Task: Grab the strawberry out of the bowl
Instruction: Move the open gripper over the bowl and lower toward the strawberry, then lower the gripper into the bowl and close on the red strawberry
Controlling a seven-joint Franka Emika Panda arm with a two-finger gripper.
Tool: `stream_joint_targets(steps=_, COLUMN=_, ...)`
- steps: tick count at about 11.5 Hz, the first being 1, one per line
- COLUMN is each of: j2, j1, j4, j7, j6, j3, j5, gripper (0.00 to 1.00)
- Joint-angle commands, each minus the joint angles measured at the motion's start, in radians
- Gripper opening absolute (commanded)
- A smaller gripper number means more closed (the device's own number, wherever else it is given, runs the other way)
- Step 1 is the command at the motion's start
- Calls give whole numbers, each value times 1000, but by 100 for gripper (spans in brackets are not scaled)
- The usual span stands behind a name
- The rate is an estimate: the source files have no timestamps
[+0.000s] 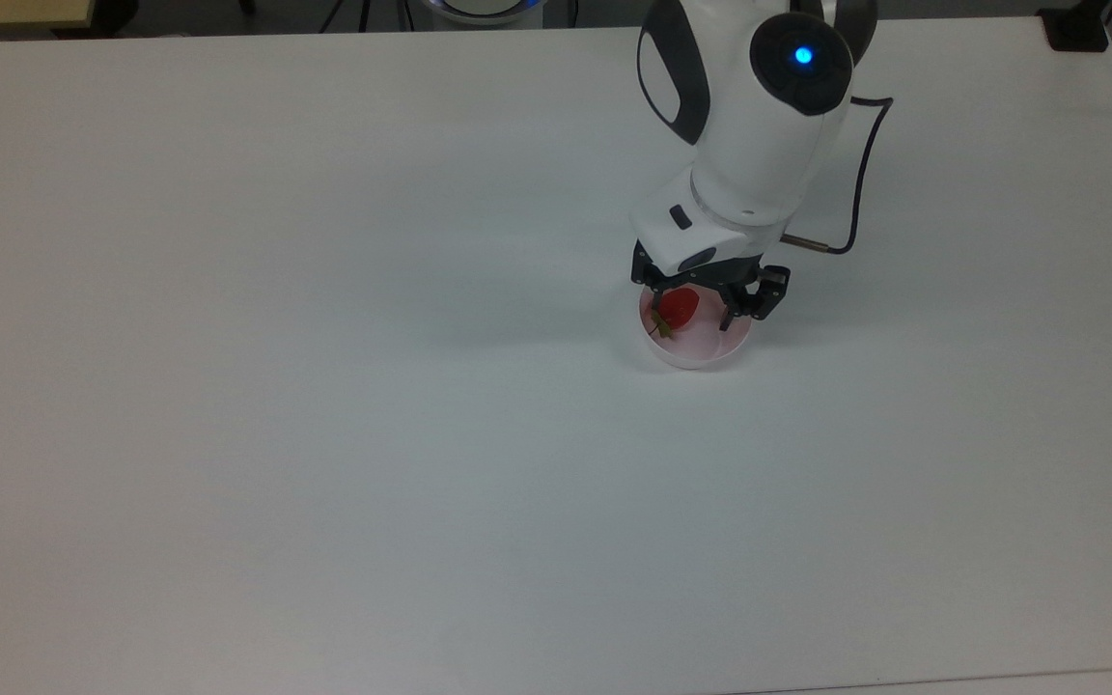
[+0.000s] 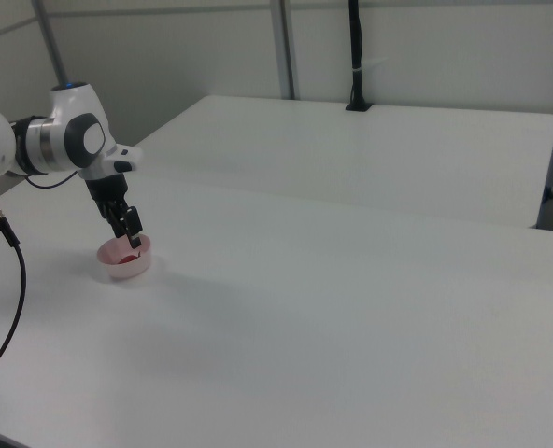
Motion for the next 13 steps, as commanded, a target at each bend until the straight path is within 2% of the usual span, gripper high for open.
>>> stream_joint_targets(steps=1, j2=6, j1=8, j4=11, j7=24, j6=-2, j3=-9, j5=-8, gripper=70)
stream_joint_targets(steps=5, j2=17, j1=11, j4=-6, j7=36, j6=-3, j3=-9, j5=-3, gripper=66)
stream_joint_targets(steps=9, j2=20, j1=11, j4=-24, j7=52, j6=-4, j3=-9, j5=-8, gripper=65)
stream_joint_targets(steps=13, j2=52, j1=45, j4=-24, j7=81, j6=4, j3=-11, j5=-11, gripper=65)
